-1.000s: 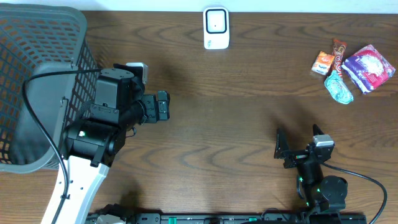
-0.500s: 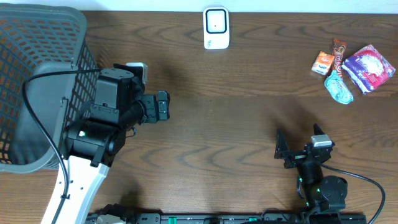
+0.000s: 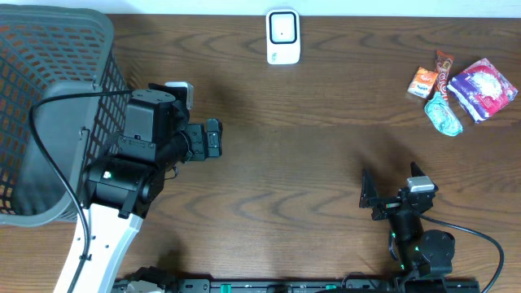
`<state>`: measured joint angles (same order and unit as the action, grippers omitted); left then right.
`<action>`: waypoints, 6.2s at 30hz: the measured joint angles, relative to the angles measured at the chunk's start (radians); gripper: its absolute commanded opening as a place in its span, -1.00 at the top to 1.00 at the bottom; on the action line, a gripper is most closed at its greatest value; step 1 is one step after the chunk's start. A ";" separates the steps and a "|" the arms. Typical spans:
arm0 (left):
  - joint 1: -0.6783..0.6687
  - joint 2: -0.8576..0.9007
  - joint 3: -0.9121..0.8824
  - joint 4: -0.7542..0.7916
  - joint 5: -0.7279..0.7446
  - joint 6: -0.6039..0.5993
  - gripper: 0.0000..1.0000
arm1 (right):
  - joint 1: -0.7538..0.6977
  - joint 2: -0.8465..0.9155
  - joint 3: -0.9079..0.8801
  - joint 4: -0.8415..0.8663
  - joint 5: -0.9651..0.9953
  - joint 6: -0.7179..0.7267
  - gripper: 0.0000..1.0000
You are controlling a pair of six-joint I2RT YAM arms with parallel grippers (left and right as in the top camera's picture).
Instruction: Scan the item barcode
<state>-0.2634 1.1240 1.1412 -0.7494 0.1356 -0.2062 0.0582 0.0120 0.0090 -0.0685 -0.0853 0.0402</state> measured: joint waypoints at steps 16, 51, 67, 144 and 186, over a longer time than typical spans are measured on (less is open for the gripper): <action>0.000 0.000 0.000 0.000 0.000 0.000 -0.96 | 0.000 0.000 0.000 0.000 0.000 0.000 -0.99; 0.085 -0.454 -0.586 0.341 0.001 0.000 -0.96 | 0.000 0.000 0.000 0.001 0.000 0.000 -0.99; 0.138 -0.949 -1.057 0.705 0.008 0.000 -0.96 | 0.000 0.000 0.000 0.001 0.000 0.000 -0.99; 0.185 -1.114 -1.122 0.719 -0.113 0.233 -0.96 | 0.000 0.000 0.000 0.001 0.000 0.000 -0.99; 0.185 -1.114 -1.122 0.719 -0.113 0.233 -0.96 | 0.000 0.000 0.000 0.001 0.000 0.000 -0.99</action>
<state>-0.0784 0.0101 0.0196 -0.0303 0.0231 0.0265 0.0582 0.0120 0.0090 -0.0677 -0.0849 0.0402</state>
